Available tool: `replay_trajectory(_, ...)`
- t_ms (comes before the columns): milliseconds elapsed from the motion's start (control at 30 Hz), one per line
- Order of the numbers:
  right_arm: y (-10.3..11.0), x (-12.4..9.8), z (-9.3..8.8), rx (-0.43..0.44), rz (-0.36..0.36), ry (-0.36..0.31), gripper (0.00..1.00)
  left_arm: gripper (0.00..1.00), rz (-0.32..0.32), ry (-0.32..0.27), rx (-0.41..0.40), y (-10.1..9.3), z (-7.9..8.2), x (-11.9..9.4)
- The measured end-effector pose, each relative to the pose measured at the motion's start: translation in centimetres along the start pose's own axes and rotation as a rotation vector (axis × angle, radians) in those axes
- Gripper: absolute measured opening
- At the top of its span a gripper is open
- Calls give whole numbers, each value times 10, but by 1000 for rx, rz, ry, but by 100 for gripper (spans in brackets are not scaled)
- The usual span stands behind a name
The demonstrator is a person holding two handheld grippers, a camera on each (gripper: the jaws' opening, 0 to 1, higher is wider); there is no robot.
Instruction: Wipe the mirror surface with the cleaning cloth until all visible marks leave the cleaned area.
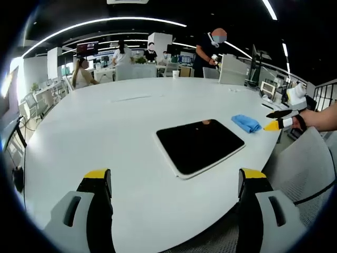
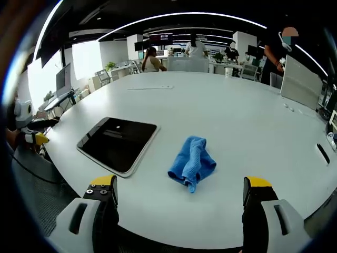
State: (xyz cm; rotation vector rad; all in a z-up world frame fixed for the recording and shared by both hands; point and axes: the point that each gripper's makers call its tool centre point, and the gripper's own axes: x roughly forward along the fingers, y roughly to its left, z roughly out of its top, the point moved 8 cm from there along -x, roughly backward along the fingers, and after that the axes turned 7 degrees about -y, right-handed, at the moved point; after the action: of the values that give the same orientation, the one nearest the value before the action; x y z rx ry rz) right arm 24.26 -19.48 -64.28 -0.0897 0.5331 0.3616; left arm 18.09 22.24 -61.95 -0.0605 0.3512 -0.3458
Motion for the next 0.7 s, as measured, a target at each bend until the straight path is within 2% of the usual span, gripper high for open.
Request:
replay_trajectory(67, 1, 0, 0, -4, 3, 5, 98, 99, 2, -7, -31, -2, 1, 0)
replay_trajectory(200, 3, 1, 0, -15, 17, 11, 98, 99, 7, 7, 17, -3, -5, 3)
replay_trajectory(467, 0, 2, 0, -35, 0, 16, 98, 99, 14, -3, 14, 1, -6, 4)
replay_trajectory(600, 2, 4, 1, -40, 8, 18, 98, 99, 16, 72, 3, 1, -8, 4)
replay_trajectory(667, 3, 4, 1, -47, 12, 17, 98, 99, 33, -1, -50, 3, -3, 5)
replay_trajectory(700, 2, 4, 1, -46, 10, 15, 98, 99, 35, 4, -58, 4, -4, 5)
